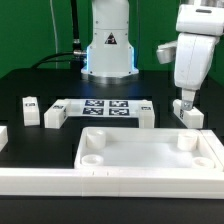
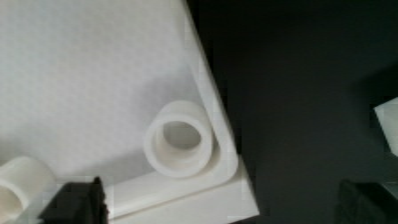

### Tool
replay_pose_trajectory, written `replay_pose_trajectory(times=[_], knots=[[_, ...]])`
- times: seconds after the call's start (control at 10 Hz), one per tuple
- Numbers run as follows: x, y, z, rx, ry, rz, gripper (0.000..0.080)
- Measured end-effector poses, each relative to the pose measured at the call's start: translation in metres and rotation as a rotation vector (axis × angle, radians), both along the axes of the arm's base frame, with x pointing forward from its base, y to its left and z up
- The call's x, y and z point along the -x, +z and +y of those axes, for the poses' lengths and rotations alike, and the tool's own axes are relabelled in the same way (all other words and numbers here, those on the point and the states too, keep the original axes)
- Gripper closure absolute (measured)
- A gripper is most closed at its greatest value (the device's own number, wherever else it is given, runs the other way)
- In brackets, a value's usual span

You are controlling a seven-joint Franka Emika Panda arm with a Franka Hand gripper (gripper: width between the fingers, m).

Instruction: Assemble desk

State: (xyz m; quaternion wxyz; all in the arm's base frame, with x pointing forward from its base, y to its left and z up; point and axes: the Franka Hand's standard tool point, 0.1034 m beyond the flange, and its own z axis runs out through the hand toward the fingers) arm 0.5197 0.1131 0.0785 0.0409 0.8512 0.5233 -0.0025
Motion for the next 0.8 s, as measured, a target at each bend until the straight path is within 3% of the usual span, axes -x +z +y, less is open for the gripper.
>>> replay_pose_trajectory(times=[0.2,0.5,0.8], knots=[[0.007,0.001,0.008,-0.010,-0.262,-0.017,0.0150],[0.020,-0.009,0.026,-0.048,-0.578,-0.009,0.0150],[0.021,-0.009,0.030,-0.073,-0.822,-0.005,0.0150]])
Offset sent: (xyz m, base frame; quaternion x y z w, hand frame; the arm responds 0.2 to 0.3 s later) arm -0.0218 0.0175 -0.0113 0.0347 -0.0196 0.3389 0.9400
